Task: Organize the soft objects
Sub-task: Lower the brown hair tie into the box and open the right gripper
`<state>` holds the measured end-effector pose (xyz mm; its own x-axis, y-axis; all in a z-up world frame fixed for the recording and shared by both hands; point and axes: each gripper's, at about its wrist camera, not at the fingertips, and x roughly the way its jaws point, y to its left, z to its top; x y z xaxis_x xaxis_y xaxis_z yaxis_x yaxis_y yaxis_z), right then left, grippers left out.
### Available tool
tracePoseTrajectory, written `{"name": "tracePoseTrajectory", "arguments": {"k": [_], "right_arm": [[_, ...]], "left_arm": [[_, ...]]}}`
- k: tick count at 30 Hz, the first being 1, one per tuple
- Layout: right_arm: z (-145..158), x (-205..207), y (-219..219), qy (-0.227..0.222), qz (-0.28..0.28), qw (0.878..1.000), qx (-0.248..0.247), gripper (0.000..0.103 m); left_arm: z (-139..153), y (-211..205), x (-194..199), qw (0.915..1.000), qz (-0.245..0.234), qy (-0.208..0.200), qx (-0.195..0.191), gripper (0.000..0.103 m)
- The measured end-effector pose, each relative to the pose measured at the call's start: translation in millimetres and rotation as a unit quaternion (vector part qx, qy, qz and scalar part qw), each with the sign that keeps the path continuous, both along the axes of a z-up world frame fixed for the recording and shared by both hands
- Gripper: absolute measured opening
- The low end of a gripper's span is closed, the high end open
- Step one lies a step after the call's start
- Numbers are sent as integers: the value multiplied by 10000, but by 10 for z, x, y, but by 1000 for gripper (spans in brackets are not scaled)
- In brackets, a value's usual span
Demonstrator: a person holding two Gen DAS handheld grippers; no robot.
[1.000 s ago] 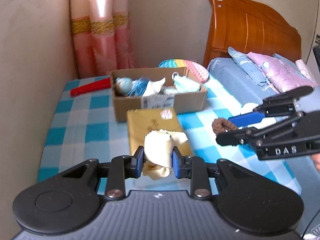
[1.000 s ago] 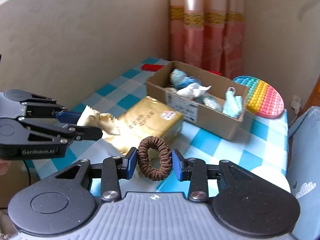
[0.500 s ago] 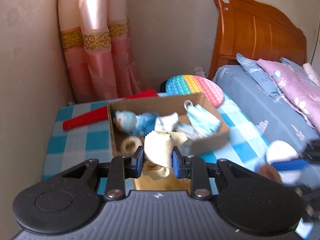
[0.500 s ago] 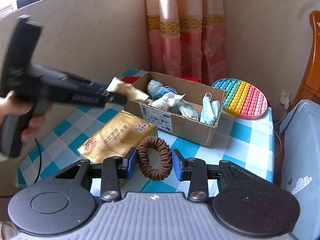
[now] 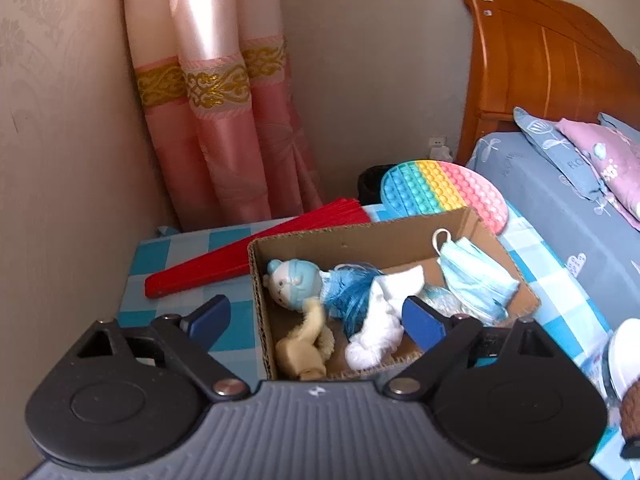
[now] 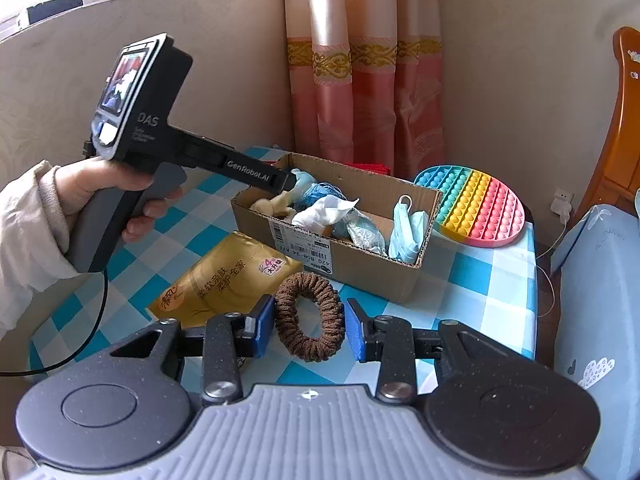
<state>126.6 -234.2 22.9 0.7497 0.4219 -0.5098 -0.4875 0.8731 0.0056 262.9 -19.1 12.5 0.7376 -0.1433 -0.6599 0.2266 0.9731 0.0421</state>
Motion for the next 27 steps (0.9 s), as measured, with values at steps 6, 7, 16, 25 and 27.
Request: {"name": "tracePoseTrajectory", "arguments": {"k": [6, 7, 16, 25, 27], "right_arm": [[29, 40, 22, -36, -40, 10000, -2, 43], [39, 54, 28, -48, -46, 10000, -1, 43], [95, 413, 161, -4, -239, 9997, 63, 43], [105, 1016, 399, 65, -541, 9985, -50, 43], [93, 1163, 441, 96, -617, 9980, -62, 43]], "left_arm": [[72, 70, -314, 9997, 105, -201, 6, 100], [89, 87, -387, 9997, 135, -201, -4, 101], [111, 171, -1165, 9986, 283, -419, -125, 102], [-56, 126, -1589, 9995, 242, -208, -55, 102], [-73, 120, -1649, 9993, 296, -247, 8, 102]]}}
